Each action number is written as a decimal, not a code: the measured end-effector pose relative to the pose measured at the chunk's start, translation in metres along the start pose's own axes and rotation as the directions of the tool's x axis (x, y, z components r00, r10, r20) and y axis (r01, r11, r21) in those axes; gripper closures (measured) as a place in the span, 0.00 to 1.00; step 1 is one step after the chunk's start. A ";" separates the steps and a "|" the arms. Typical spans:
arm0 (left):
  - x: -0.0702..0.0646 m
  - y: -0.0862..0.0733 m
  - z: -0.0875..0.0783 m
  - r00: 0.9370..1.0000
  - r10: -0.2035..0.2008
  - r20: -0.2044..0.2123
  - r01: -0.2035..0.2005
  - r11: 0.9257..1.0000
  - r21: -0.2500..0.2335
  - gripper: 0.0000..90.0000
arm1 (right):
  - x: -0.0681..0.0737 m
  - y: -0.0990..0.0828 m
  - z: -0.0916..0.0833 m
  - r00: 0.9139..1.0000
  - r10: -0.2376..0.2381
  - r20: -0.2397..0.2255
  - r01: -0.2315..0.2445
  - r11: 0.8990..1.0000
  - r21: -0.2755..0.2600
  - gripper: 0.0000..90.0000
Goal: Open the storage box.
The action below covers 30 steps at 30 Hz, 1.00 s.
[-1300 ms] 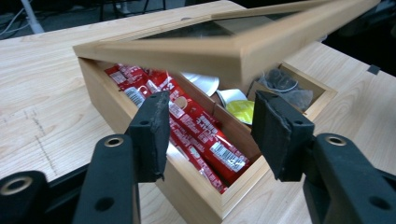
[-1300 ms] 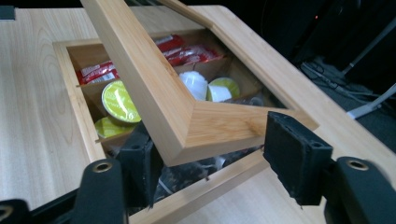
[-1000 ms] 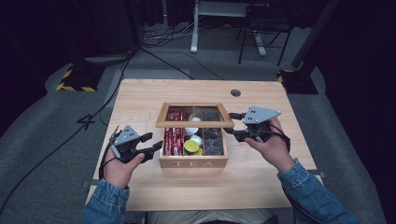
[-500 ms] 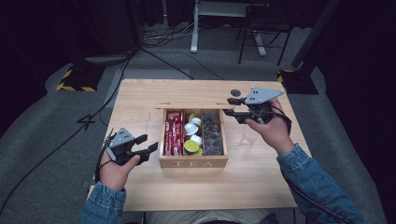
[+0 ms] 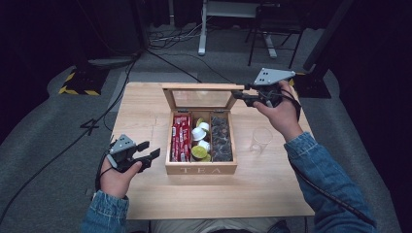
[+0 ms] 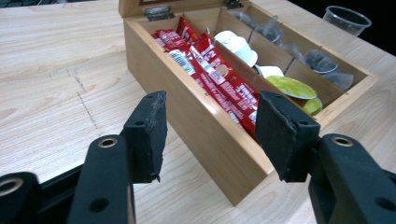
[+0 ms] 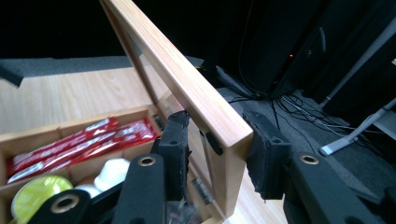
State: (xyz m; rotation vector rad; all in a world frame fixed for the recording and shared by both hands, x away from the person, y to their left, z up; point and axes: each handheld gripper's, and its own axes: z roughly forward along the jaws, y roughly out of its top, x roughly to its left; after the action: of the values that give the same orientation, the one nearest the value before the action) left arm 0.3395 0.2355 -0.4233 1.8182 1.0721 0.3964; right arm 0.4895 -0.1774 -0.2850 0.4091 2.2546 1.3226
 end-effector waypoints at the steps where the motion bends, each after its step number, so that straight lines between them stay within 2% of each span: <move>1: 0.001 0.000 0.001 1.000 -0.004 -0.004 0.004 1.000 0.001 0.48 | -0.003 0.001 0.002 1.000 0.009 0.004 -0.009 1.000 -0.002 0.69; 4: 0.003 -0.002 0.005 1.000 -0.004 -0.026 0.004 1.000 0.016 0.42 | -0.016 0.004 0.009 0.999 0.051 0.017 -0.050 0.998 -0.022 0.69; 6: 0.004 -0.002 0.006 1.000 -0.004 -0.028 0.005 1.000 0.018 0.40 | -0.020 0.005 0.012 0.998 0.060 0.024 -0.059 0.998 -0.027 0.68; 16: 0.010 -0.005 0.012 1.000 0.003 -0.029 -0.002 0.999 0.053 0.40 | -0.044 0.013 0.032 0.992 0.110 0.064 -0.109 0.994 -0.015 0.64; 17: 0.010 -0.005 0.012 1.000 0.004 -0.028 -0.003 0.999 0.054 0.40 | -0.049 0.014 0.037 0.989 0.129 0.072 -0.128 0.992 -0.017 0.63; 20: 0.010 -0.005 0.012 1.000 -0.003 -0.026 0.004 0.999 0.050 0.40 | -0.053 0.014 0.042 0.986 0.145 0.081 -0.143 0.989 -0.022 0.61; 21: 0.011 -0.005 0.011 1.000 -0.003 -0.029 0.004 0.999 0.051 0.40 | -0.057 0.012 0.048 0.982 0.174 0.076 -0.172 0.985 -0.027 0.60; 22: 0.011 -0.005 0.011 1.000 -0.003 -0.029 0.004 0.999 0.051 0.40 | -0.057 0.012 0.048 0.982 0.174 0.076 -0.172 0.985 -0.027 0.60; 25: 0.013 -0.006 0.010 0.999 -0.005 -0.031 0.006 0.999 0.049 0.40 | -0.063 0.003 0.063 0.974 0.213 0.071 -0.213 0.977 -0.014 0.54; 30: 0.013 -0.006 0.010 1.000 -0.003 -0.029 0.005 0.999 0.049 0.40 | -0.068 -0.002 0.073 0.967 0.237 0.093 -0.237 0.971 -0.018 0.53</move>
State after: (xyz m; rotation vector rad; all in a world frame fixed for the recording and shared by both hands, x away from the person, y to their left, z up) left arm 0.3508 0.2412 -0.4353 1.8587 1.1144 0.3982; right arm 0.5863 -0.1577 -0.2989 0.7434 2.1740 1.3945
